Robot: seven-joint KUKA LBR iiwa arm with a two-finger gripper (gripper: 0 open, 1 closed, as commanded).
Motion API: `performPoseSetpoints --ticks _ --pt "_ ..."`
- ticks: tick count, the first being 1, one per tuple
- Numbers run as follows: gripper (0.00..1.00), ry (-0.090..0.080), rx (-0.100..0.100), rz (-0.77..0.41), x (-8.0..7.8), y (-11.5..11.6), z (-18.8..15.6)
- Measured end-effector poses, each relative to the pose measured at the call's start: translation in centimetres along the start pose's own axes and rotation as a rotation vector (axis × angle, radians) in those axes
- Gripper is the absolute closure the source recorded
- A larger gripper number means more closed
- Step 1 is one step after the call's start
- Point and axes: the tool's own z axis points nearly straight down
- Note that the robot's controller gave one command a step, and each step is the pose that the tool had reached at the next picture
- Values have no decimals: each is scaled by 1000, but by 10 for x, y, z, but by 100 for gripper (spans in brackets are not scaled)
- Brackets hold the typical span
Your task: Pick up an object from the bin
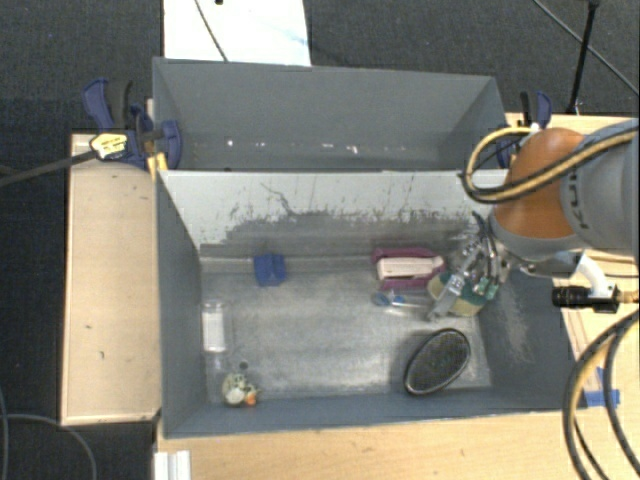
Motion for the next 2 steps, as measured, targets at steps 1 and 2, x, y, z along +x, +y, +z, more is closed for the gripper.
performPoseSetpoints --ticks 1,2 --pt "0 1 -18 325 15 -30 -4" --pt "100 0 -9 325 14 -36 -4"
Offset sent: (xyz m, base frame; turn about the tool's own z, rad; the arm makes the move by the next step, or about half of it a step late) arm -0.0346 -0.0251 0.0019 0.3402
